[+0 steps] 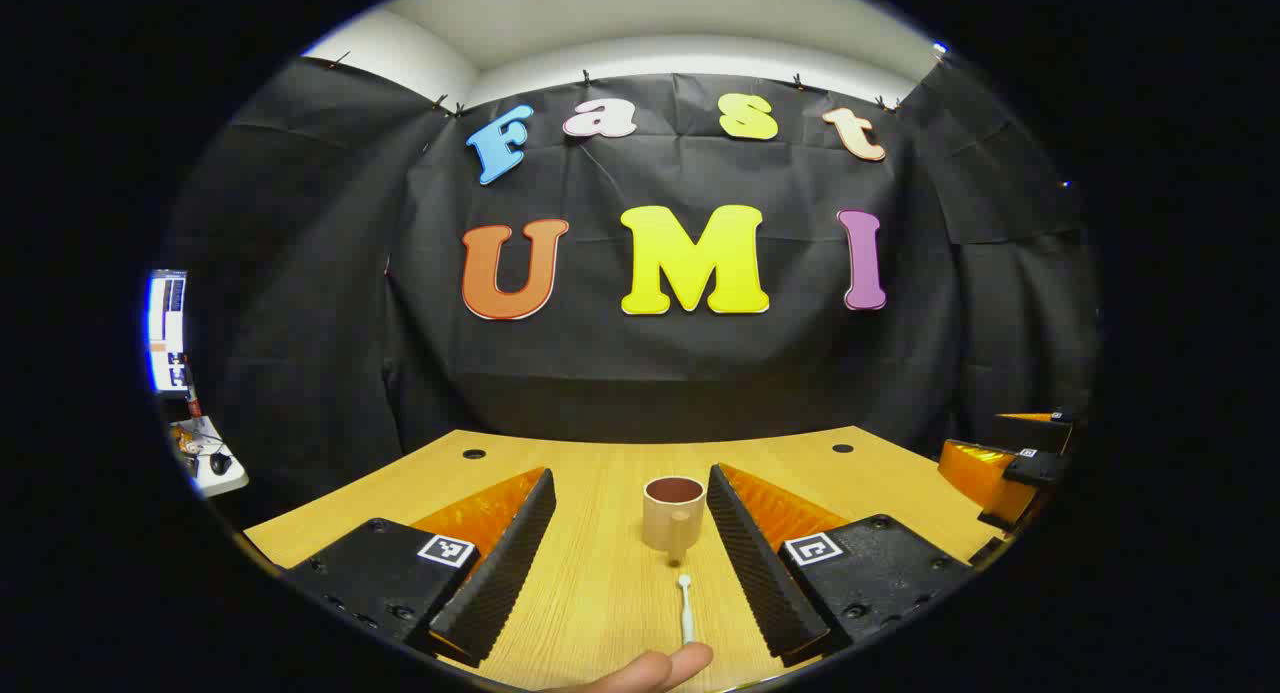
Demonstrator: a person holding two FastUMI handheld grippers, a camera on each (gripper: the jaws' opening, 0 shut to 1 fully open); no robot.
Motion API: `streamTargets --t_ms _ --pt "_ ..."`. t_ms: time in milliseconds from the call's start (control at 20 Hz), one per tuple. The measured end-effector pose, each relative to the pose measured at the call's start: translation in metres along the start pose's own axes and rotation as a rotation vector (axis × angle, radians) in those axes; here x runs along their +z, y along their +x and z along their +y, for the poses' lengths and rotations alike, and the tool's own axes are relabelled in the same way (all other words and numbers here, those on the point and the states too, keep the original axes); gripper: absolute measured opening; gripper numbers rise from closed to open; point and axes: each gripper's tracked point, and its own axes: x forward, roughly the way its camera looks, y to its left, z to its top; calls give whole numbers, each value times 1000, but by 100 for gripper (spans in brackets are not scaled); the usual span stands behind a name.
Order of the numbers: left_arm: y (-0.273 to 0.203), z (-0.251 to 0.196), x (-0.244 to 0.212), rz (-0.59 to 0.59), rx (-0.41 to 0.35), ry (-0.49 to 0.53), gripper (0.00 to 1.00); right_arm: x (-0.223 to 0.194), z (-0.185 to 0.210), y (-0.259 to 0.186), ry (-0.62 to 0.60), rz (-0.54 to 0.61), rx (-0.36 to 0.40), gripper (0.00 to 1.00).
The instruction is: Put the toothbrush and toothpaste on the desktop into the cup, then pick up the cup and place it on the coaster on the desktop.
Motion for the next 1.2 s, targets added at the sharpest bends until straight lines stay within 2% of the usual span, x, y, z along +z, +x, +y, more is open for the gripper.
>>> streamTargets --t_ms 50,300,350,400,550,600,650,950,1000,1200 --pt "-1 -1 -2 6 -3 3 96 -3 2 0 -1 4 8 95" --pt "-4 -5 -17 59 -6 -42 96 -4 12 -3 -19 -9 26 93" --pt "-4 -4 -20 61 -5 -44 89 -4 12 -4 -19 -13 25 93" --pt "-5 -5 -21 62 -8 -39 96 -5 12 -4 -18 -15 23 93" --pt "-5 -9 -26 58 -14 -7 96 -15 16 0 -3 14 31 97" --pt "-6 -12 -28 60 -20 -6 96 -15 16 -1 -6 16 32 93" --pt "-6 -13 -31 66 -23 -9 96 -16 15 -1 -15 16 26 95" --pt "0 -8 -44 88 -10 -32 97 -22 9 1 -10 18 12 93" --pt "3 -7 -47 93 -7 -39 96 -23 6 2 -8 18 8 95" --pt "15 -12 -92 220 -12 -57 97 -39 -2 10 -1 45 -5 95"
